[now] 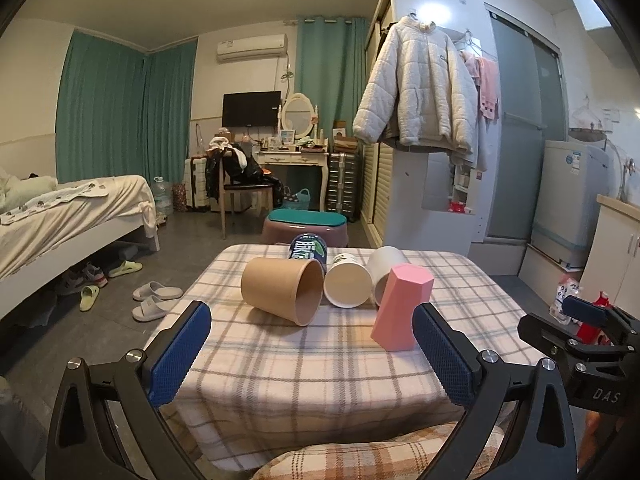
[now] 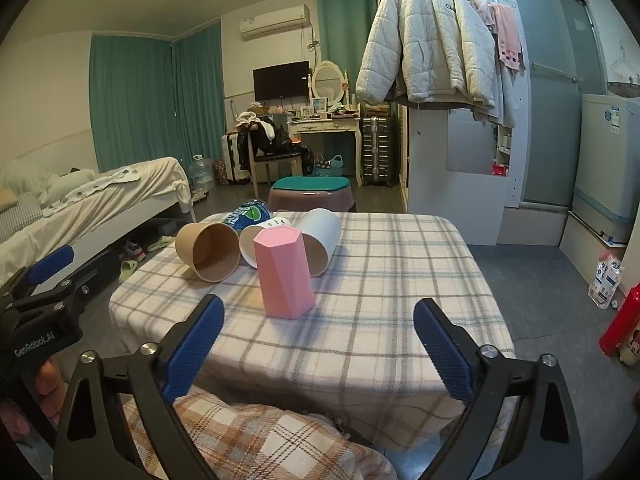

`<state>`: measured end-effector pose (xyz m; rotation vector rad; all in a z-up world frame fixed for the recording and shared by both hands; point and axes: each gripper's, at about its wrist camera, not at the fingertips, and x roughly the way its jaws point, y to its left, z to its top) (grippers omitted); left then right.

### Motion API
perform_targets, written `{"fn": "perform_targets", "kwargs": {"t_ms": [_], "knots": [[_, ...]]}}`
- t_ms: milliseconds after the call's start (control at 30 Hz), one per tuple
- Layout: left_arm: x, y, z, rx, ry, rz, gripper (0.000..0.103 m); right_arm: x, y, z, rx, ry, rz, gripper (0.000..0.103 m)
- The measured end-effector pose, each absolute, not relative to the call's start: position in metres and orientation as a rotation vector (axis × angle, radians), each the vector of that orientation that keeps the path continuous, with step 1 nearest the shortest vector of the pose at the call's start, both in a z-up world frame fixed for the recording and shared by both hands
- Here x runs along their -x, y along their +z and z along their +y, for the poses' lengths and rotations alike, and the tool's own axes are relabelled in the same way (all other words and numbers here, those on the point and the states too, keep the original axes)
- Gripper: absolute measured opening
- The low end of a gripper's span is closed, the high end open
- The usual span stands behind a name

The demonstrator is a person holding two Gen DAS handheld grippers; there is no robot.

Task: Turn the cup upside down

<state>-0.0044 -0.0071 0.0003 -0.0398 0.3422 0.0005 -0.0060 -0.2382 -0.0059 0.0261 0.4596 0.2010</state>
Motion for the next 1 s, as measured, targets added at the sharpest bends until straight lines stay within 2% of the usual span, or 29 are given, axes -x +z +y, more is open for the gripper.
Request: {"fn": "perform_targets", "kwargs": {"t_ms": [367, 467, 1000], "knots": [[0.0054, -0.007, -0.0085, 0.03, 0.008, 0.36, 0.103, 0.003, -0.0085, -0.2384, -0.024, 0.194, 0.468, 0.098], [0.0059, -0.0077, -0.0079, 0.031, -0.004, 0.361, 0.103, 0.003, -0.0096, -0.2385, -0.022, 0.187, 0.468, 0.103], [0.0074, -0.0084, -0.0096, 0.025, -0.004, 0.366, 0.103, 0.0011, -0.0136, -0.2386, -0.027, 0.172, 0.487, 0.103]]}}
